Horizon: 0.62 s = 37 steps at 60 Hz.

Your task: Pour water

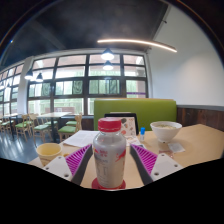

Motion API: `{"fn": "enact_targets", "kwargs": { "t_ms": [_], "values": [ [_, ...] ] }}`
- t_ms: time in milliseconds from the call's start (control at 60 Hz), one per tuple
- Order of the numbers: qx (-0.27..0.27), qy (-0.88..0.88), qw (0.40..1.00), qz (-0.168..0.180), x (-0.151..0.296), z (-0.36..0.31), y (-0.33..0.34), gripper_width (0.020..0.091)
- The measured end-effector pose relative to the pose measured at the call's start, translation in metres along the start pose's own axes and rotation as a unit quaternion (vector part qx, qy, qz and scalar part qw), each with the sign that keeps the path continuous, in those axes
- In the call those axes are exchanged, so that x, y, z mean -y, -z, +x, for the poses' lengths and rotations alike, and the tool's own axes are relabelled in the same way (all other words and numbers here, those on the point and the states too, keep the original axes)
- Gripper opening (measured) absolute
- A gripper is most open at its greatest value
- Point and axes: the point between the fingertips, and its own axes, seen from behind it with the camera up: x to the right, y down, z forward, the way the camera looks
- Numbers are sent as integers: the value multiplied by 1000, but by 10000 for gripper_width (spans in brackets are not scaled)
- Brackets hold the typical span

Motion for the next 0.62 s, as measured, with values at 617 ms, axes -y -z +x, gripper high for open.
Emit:
{"fn": "enact_targets", "kwargs": {
  "t_ms": [617],
  "values": [
    [30, 1, 999, 13, 2, -25, 269, 825]
  ]
}}
